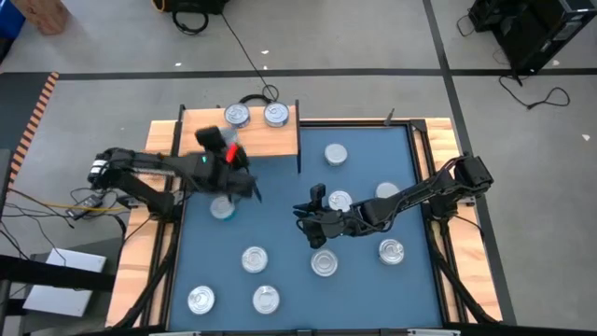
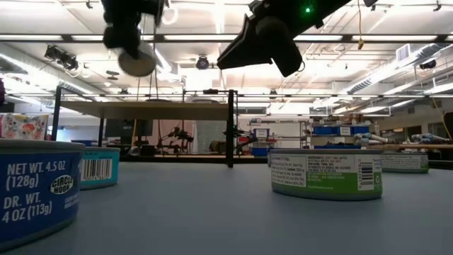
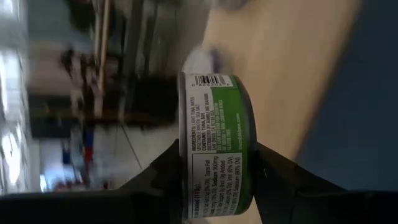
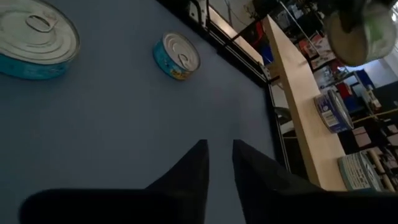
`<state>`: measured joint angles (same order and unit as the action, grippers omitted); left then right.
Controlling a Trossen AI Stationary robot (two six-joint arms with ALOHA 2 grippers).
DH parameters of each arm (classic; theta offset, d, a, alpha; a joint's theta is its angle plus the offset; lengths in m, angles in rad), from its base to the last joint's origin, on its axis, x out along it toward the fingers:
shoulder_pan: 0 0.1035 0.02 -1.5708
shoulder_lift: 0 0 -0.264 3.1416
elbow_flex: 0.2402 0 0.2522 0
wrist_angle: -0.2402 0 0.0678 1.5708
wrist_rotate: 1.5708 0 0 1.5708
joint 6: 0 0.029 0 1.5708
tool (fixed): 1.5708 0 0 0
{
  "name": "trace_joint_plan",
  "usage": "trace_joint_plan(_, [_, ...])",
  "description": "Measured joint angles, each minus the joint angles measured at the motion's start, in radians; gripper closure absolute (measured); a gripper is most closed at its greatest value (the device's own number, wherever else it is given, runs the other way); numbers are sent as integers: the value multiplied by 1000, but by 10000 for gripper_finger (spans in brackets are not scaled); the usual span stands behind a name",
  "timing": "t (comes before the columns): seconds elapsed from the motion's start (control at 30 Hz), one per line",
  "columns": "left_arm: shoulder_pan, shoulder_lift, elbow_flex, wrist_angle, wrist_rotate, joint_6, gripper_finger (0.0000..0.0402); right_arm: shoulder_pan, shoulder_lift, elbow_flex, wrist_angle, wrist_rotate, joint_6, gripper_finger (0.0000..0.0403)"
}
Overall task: Stack canned seafood by type on shelf
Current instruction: Put the green white tuna can on the shelf
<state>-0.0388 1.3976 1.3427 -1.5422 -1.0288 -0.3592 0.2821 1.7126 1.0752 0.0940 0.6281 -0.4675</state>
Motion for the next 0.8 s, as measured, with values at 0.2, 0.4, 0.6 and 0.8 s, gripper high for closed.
trace_joint_plan(0.2, [158,-92,-54,26,53,89,256,-1,0,0,-6,0,-1,355])
trace_joint_plan(0.4, [301,-110,-112,44,54,146,256,-13,0,0,1,0,-4,373])
trace_joint_plan(0.6, [452,-108,-172,247,57,333,256,-14,0,0,2,0,-6,380])
trace_joint_plan(0.8, [590,-100,-185,442,126,517,256,-14,0,0,2,0,-7,381])
